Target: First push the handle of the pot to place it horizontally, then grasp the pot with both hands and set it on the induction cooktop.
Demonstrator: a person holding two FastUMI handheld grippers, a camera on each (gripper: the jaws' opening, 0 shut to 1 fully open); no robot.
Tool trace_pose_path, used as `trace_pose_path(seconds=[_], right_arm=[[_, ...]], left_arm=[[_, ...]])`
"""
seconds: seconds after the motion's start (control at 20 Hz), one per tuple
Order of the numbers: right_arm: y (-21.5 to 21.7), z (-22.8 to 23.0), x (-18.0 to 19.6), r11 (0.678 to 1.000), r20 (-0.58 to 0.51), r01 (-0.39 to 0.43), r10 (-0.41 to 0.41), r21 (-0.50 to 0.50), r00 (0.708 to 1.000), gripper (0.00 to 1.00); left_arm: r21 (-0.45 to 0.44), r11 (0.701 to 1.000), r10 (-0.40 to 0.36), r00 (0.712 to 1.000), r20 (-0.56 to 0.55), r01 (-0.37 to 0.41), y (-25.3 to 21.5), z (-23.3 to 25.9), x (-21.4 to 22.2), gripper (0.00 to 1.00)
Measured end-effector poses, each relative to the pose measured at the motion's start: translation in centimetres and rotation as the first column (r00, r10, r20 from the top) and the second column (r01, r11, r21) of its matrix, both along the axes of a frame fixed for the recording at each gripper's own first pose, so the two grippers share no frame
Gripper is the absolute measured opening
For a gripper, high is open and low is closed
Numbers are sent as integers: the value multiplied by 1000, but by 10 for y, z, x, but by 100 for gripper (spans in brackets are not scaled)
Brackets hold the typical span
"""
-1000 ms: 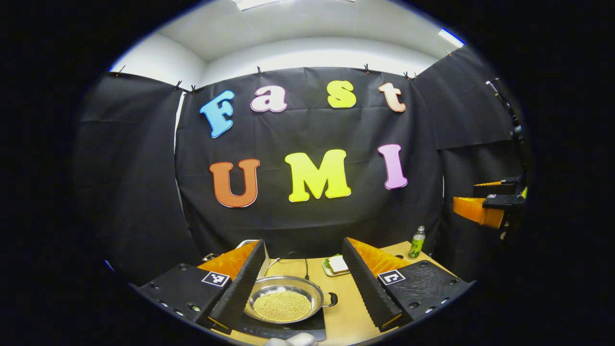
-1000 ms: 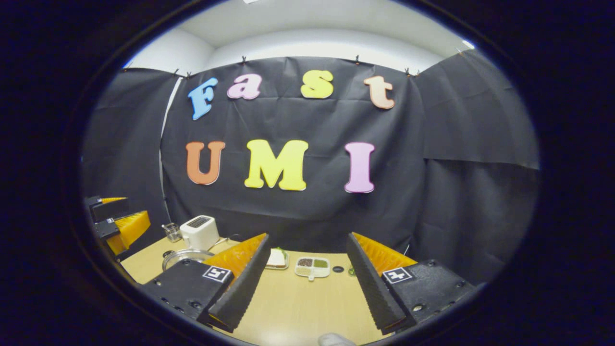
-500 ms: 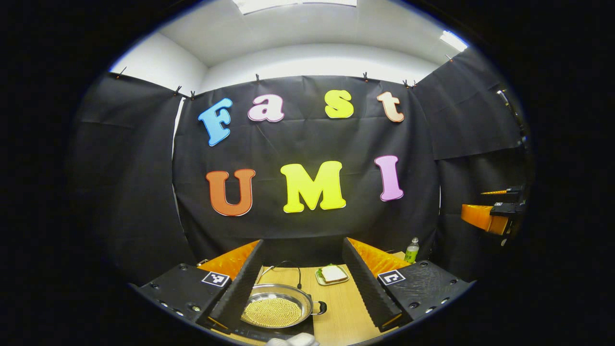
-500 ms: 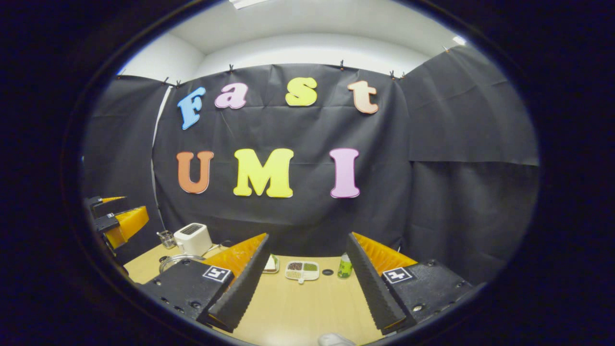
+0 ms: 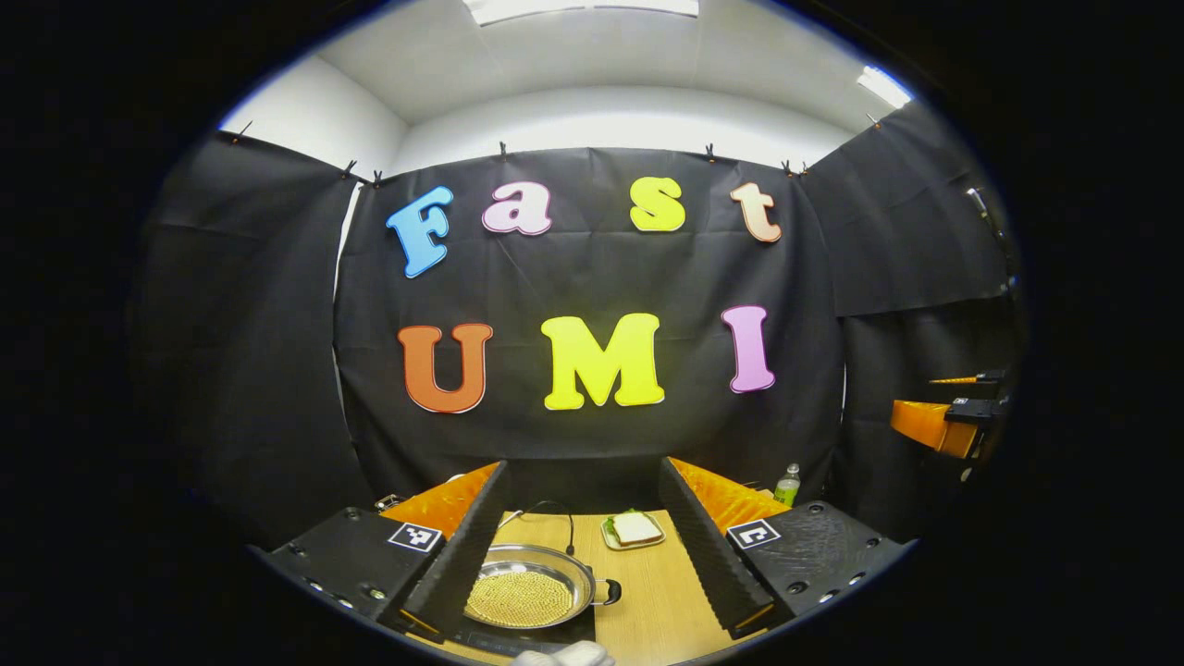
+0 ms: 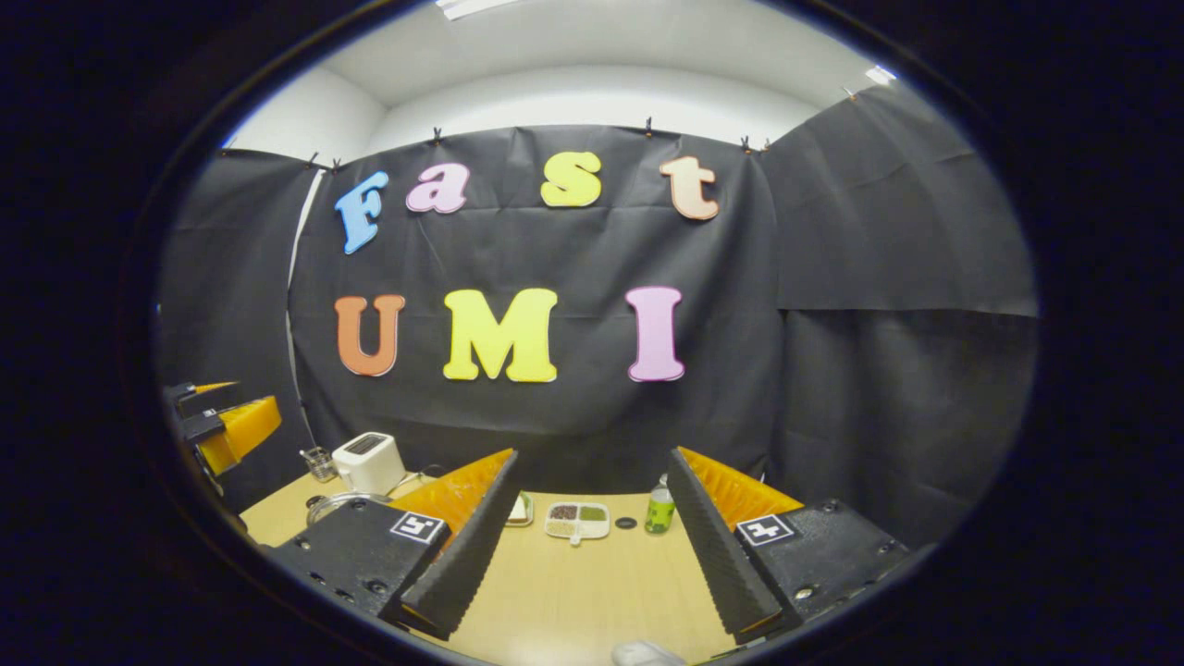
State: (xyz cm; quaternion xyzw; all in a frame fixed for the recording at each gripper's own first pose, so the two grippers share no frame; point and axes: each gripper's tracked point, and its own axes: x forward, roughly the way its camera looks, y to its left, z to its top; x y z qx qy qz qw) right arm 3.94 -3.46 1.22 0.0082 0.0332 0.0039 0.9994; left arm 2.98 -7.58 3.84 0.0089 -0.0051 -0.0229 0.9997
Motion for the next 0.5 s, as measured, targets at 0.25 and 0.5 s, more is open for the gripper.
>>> trace_pose_path(seconds=[0.25, 0.5], right_arm=[[6, 0, -1, 1000, -7, -2, 2, -11, 1000, 100], [15, -1, -2, 1000, -13, -7, 7, -19, 1000, 100]], left_arm=[[0, 1000, 5, 1000, -13, -5, 7, -5, -1, 96], [2, 1000, -1, 1000, -10, 1, 11, -4, 0, 96]])
